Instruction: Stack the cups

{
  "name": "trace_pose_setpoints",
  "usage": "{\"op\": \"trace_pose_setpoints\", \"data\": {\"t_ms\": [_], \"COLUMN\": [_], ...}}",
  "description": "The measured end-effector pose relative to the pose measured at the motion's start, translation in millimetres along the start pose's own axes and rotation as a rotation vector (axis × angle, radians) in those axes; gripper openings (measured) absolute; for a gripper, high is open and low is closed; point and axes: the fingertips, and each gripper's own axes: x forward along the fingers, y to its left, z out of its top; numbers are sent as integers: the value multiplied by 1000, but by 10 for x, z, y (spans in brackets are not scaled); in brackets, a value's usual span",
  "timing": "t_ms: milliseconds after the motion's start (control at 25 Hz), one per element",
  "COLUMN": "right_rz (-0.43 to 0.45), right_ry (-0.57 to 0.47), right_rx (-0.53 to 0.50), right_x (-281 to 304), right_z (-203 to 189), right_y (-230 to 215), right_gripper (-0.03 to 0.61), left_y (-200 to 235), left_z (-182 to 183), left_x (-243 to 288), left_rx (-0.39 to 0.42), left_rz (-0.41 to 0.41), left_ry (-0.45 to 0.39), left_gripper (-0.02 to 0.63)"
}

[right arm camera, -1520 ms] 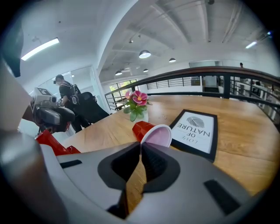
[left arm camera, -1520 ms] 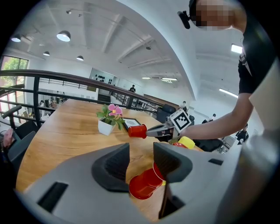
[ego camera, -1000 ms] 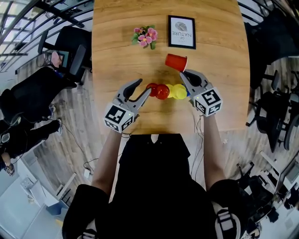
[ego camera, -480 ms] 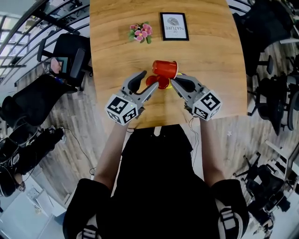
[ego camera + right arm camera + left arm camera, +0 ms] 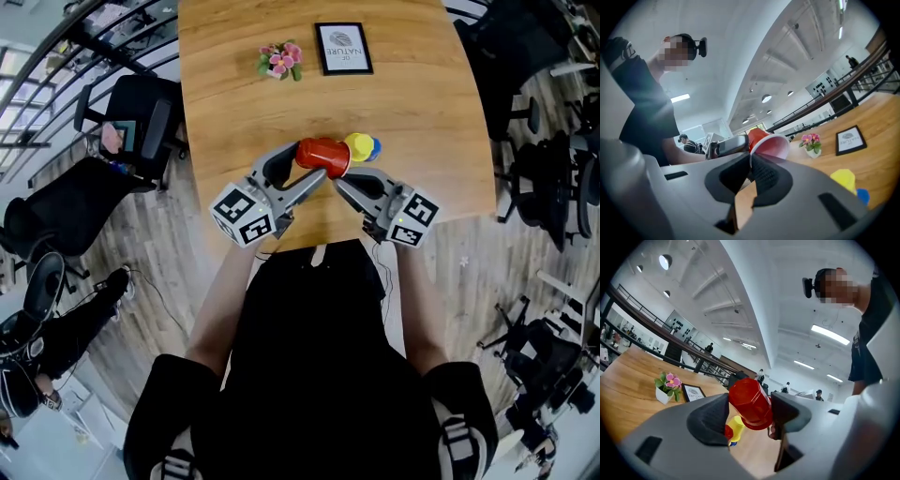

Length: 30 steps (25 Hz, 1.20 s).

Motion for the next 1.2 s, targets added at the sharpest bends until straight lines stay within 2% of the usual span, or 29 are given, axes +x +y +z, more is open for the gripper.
{"op": "trace_pose_setpoints", "data": {"t_ms": [120, 200, 480, 760, 800, 880, 1000, 1200], "right_rz": [39, 51, 20, 20, 25, 31, 38, 50], "right_ry": [-16, -29, -40, 32, 63, 112, 118, 152], "right_rx": [26, 38, 53, -18, -47, -82, -65, -63], "right_x": [27, 40, -3, -29, -11, 15, -40, -213], "right_z": [-66, -107, -297, -408, -440, -515, -574, -558], "right_y": [187, 277, 345, 342, 356, 357, 292, 112], "right_gripper": [23, 25, 26, 32, 34, 41, 41, 29], "left_y": [-63, -90, -172, -179, -189, -238, -308, -326], "left_z": [-32, -44, -102, -219, -235, -260, -285, -276], "left_x": [-53, -67, -42, 104, 140, 217, 291, 317], "left_rx": [-22, -68, -233, -289, -278, -198, -100, -75], "left_rz": [-22, -38, -110, -90, -83, -68, -49, -9], "left_ry": [0, -7, -23, 9, 15, 43, 76, 90], "left_gripper": [281, 282, 290, 290, 290, 275, 275, 259]}}
